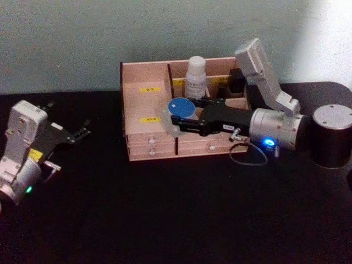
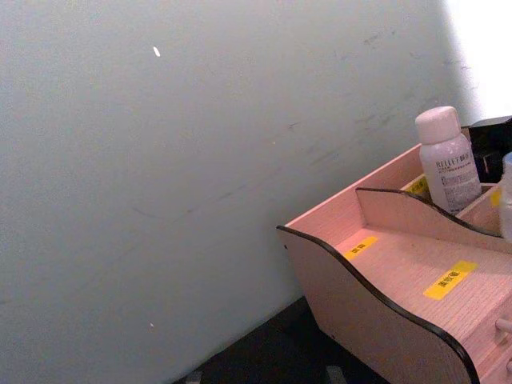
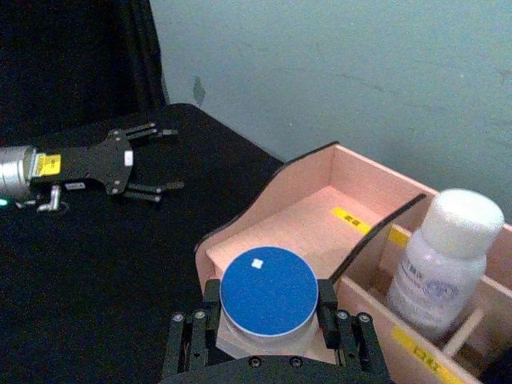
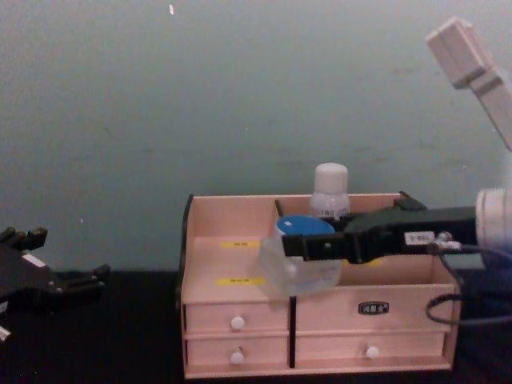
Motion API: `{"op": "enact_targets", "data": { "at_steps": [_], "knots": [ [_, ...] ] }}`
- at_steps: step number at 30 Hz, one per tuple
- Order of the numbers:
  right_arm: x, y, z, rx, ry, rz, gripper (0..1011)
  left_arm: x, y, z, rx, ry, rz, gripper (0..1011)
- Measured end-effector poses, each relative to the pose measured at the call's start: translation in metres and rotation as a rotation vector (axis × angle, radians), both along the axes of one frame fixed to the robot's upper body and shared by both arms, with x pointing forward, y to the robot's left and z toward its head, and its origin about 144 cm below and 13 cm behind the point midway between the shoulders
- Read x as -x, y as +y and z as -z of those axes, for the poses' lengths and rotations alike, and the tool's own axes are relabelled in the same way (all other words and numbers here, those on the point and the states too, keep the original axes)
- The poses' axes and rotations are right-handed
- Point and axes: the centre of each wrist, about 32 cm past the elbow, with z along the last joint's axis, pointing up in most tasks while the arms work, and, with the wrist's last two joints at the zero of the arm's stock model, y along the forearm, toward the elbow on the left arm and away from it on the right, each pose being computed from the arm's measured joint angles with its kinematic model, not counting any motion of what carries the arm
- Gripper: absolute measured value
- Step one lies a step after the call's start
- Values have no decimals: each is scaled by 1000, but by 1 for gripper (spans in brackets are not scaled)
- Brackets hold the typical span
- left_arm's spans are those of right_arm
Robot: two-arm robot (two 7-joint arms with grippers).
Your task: Pick up the facial cleanser and watermelon frost from the table and place them into the tiered storage box.
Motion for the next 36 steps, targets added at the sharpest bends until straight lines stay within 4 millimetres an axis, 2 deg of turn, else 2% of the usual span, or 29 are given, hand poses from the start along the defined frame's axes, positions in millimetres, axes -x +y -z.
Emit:
{"op": "enact_targets", "data": {
  "at_steps": [17,36],
  "knots": [
    [-28,30,-7,-12,-5,-28,723,0,0,0,0,0,0,1001],
    [-51,55,-4,7,9,-35,723,0,0,0,0,0,0,1001]
  ]
}}
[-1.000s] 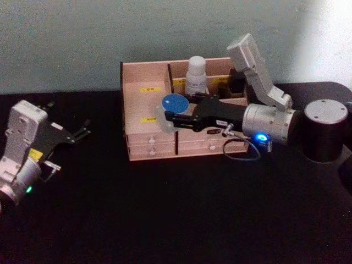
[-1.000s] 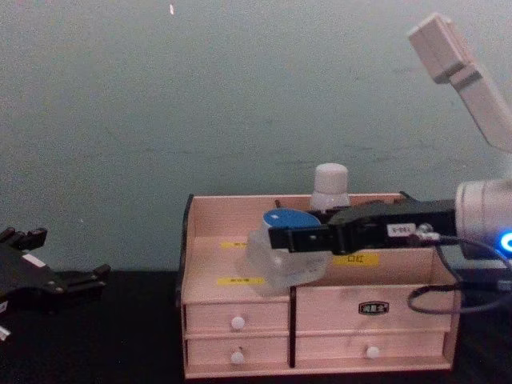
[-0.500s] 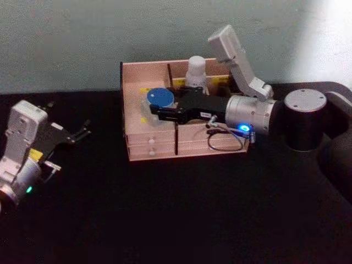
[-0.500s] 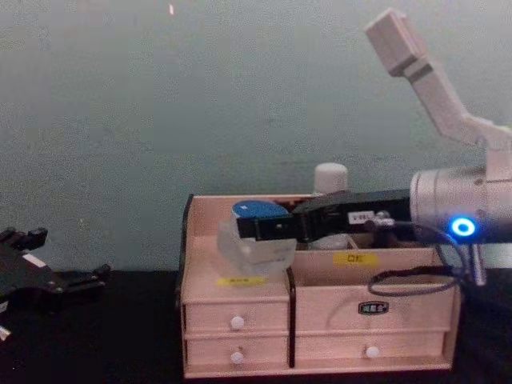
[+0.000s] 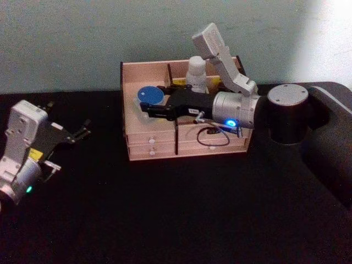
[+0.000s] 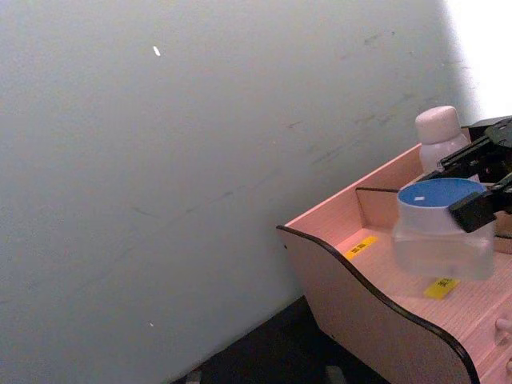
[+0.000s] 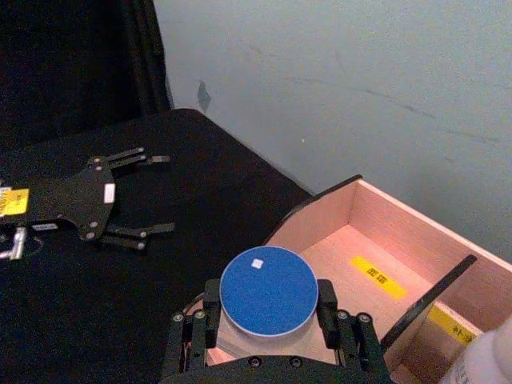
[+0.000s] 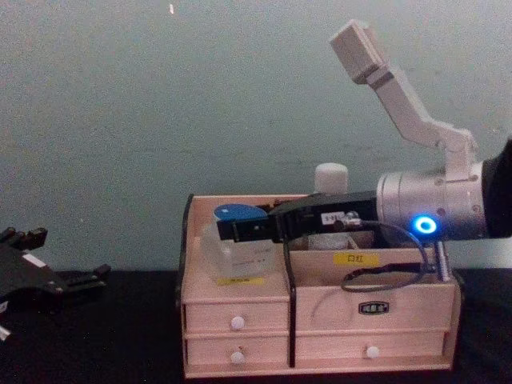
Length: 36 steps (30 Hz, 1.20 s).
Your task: Pick up the facial cleanser and watermelon frost from the table and place them into the tiered storage box.
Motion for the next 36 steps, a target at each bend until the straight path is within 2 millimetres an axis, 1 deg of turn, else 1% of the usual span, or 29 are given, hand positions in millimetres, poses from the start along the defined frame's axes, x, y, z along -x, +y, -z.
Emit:
{"op": "enact_targets", "data": {
  "at_steps": [13,26,36],
  "knots": [
    [-15,10,0,17,-1,5,723,0,0,0,0,0,0,1001],
    [-28,9,2,30,5,23,723,0,0,0,0,0,0,1001],
    [-30,9,3,38,6,30,723,0,0,0,0,0,0,1001]
  ]
}}
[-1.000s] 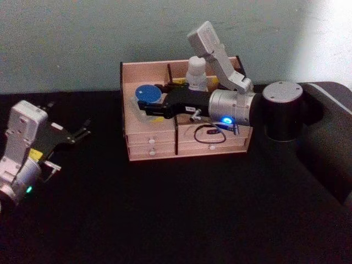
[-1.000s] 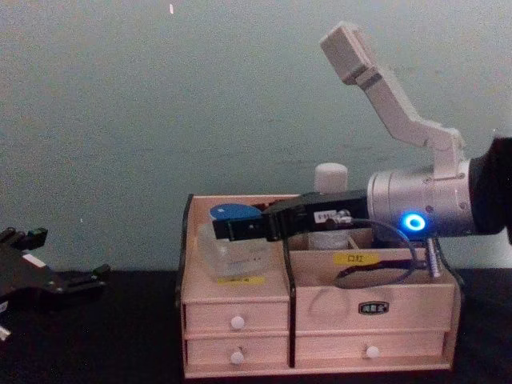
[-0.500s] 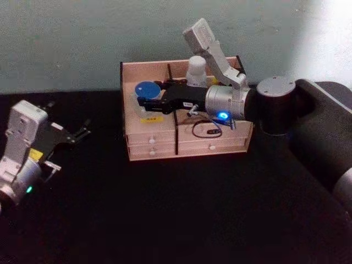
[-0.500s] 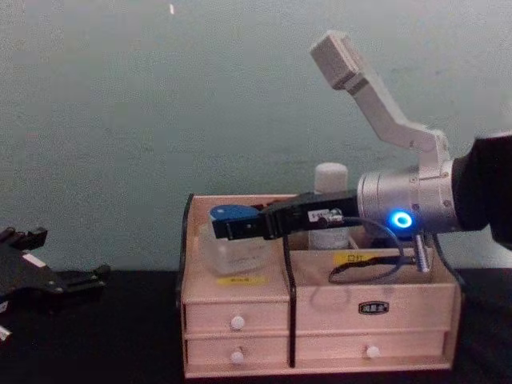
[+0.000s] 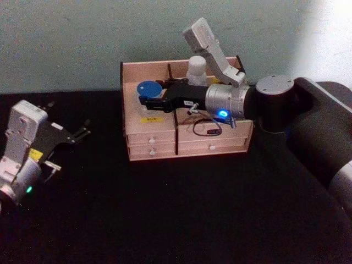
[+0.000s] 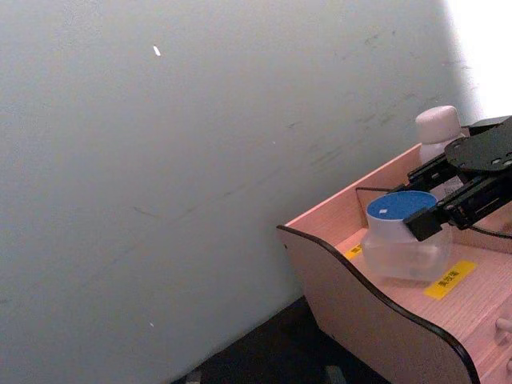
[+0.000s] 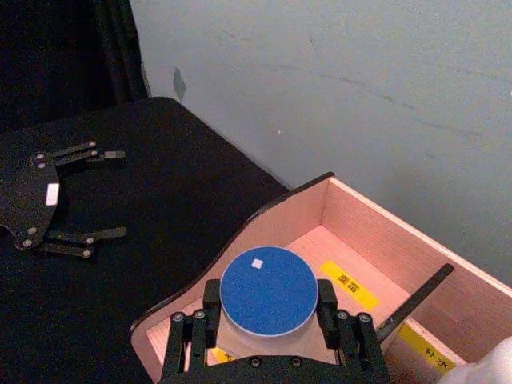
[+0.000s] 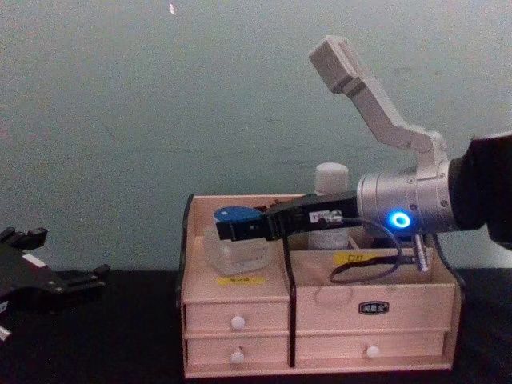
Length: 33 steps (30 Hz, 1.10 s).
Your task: Pick up the facial cleanser and watermelon frost from the table and place them into the tiered storage box.
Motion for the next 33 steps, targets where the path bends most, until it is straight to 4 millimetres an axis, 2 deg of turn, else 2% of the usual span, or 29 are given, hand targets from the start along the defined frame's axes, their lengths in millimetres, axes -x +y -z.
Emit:
{"op": "enact_targets", "data": {
  "at_steps": [33],
  "knots": [
    [-2,-1,3,-2,26,21,723,0,0,0,0,0,0,1001]
  ]
}}
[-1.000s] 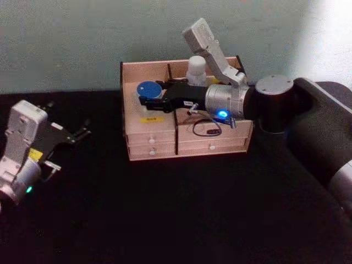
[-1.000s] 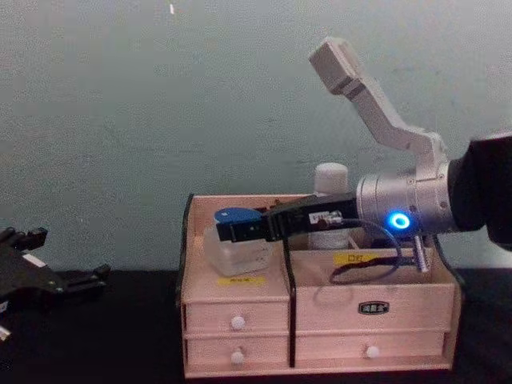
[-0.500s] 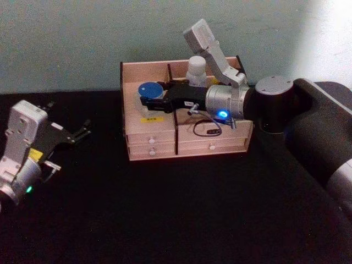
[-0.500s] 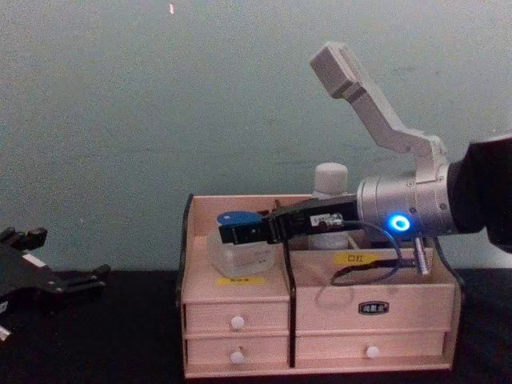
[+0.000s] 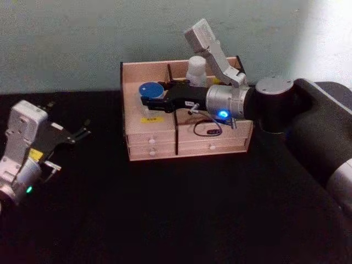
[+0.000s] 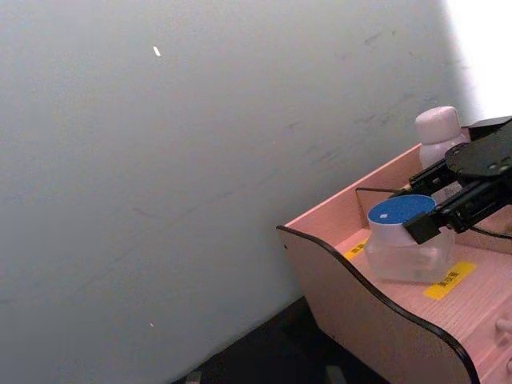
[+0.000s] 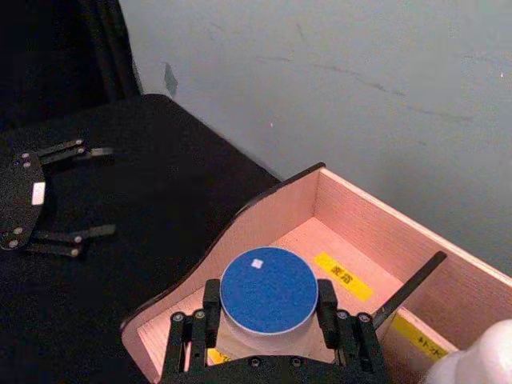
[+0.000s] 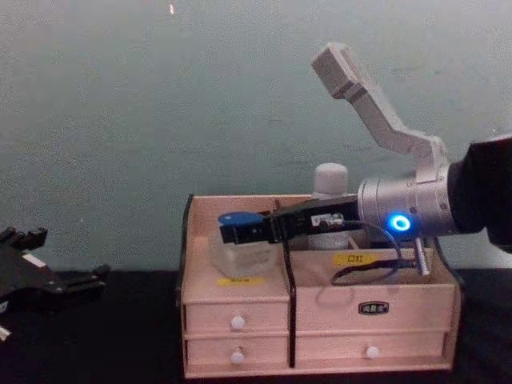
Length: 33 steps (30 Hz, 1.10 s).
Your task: Pick up the facial cleanser and watermelon frost from the table and place them into the tiered storage box.
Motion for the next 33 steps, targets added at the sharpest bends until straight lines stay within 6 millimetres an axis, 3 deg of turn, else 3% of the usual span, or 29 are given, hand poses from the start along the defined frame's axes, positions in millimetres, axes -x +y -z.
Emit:
{"op": "enact_targets", "data": {
  "at_steps": [10,21,33],
  "knots": [
    [0,0,0,1,-1,0,726,0,0,0,0,0,0,1001],
    [0,0,0,2,-1,-1,1002,0,0,0,0,0,0,1001],
    [0,0,0,2,-1,0,1003,0,0,0,0,0,0,1001]
  ]
}}
